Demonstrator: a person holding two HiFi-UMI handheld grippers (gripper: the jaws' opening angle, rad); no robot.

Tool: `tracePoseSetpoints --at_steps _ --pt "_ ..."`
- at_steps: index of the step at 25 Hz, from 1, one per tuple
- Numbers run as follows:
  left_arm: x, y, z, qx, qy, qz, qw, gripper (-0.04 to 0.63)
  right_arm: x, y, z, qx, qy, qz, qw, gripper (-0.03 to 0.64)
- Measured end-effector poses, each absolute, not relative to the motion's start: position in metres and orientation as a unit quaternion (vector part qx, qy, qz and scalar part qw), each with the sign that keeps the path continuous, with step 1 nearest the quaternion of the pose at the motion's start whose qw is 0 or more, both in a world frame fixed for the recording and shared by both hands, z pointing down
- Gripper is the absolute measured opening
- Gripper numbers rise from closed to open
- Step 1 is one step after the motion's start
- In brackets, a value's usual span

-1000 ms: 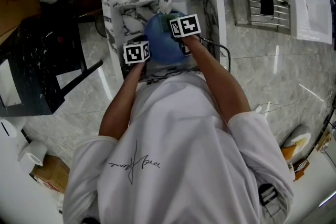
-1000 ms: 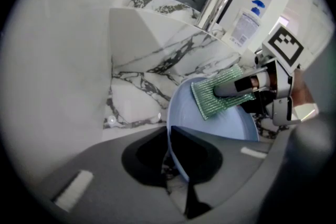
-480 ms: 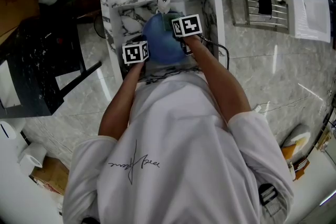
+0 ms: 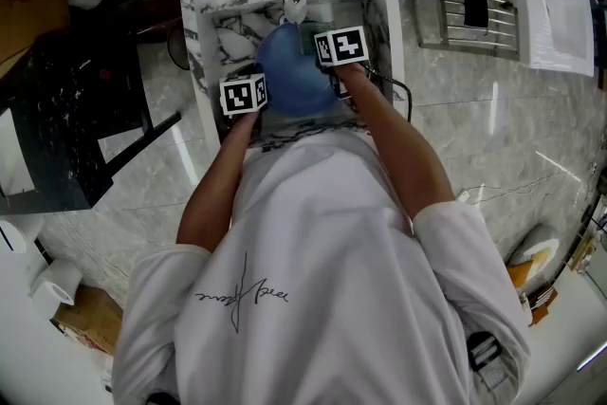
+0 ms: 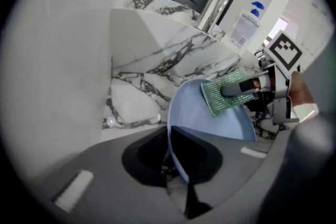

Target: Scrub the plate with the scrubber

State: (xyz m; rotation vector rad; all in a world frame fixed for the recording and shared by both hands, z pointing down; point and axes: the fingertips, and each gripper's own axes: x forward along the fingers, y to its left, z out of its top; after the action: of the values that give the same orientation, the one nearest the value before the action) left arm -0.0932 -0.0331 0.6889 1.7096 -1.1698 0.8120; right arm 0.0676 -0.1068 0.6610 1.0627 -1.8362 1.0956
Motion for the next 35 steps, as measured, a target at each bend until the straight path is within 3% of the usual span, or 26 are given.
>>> tracePoseSetpoints --at_steps 35 --pt "-0.093 -0.032 0.689 0.683 -0.481 0.314 0.451 0.041 0.11 -0.099 0.653 0.45 -0.688 0.383 0.421 0.067"
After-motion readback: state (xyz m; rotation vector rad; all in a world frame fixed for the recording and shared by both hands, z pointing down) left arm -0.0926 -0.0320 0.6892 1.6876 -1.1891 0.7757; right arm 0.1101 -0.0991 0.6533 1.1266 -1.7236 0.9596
